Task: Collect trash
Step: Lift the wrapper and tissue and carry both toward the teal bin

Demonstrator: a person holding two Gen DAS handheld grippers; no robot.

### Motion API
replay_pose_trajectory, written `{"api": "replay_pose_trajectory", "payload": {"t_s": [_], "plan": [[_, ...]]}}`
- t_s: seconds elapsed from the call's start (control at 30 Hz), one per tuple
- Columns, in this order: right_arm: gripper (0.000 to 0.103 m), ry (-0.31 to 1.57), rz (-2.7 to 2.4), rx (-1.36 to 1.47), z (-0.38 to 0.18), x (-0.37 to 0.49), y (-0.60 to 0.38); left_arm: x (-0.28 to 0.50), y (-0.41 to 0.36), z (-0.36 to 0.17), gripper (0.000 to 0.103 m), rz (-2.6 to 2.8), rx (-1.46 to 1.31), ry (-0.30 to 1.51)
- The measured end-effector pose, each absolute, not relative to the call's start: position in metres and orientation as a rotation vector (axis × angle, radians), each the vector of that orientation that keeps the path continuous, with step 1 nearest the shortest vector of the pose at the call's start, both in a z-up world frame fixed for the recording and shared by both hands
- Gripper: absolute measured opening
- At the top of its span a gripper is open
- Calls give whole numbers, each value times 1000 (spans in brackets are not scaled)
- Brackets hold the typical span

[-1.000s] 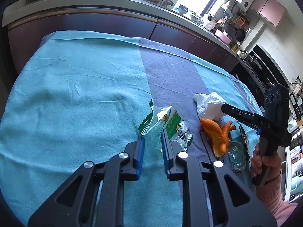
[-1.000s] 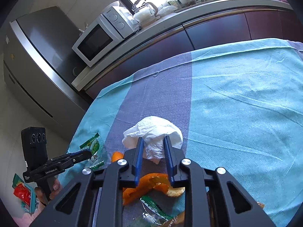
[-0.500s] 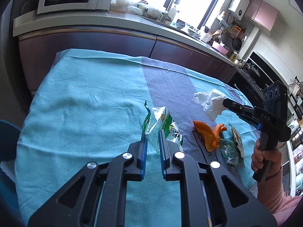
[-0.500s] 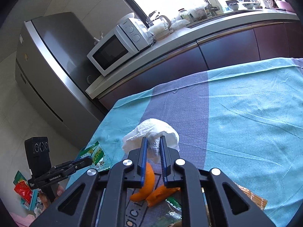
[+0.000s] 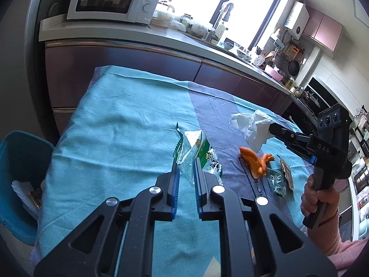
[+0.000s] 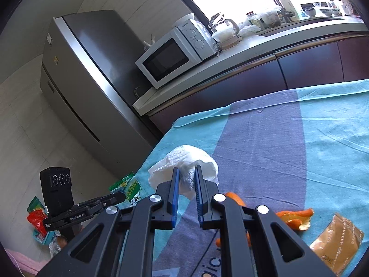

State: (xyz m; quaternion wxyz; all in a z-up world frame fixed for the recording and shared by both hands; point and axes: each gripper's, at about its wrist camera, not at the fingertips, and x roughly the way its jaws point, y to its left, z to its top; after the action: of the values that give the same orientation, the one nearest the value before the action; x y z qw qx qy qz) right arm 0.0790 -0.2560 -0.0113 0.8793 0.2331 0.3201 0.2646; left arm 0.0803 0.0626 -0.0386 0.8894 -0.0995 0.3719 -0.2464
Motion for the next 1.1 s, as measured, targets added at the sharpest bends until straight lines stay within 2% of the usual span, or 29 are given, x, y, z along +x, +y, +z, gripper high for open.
{"api": "replay_pose_trajectory", "payload": {"t_s": [1.1], "plan": [[12, 707, 708, 482, -14, 86, -192, 37, 105, -27, 13, -402, -208, 716]]}}
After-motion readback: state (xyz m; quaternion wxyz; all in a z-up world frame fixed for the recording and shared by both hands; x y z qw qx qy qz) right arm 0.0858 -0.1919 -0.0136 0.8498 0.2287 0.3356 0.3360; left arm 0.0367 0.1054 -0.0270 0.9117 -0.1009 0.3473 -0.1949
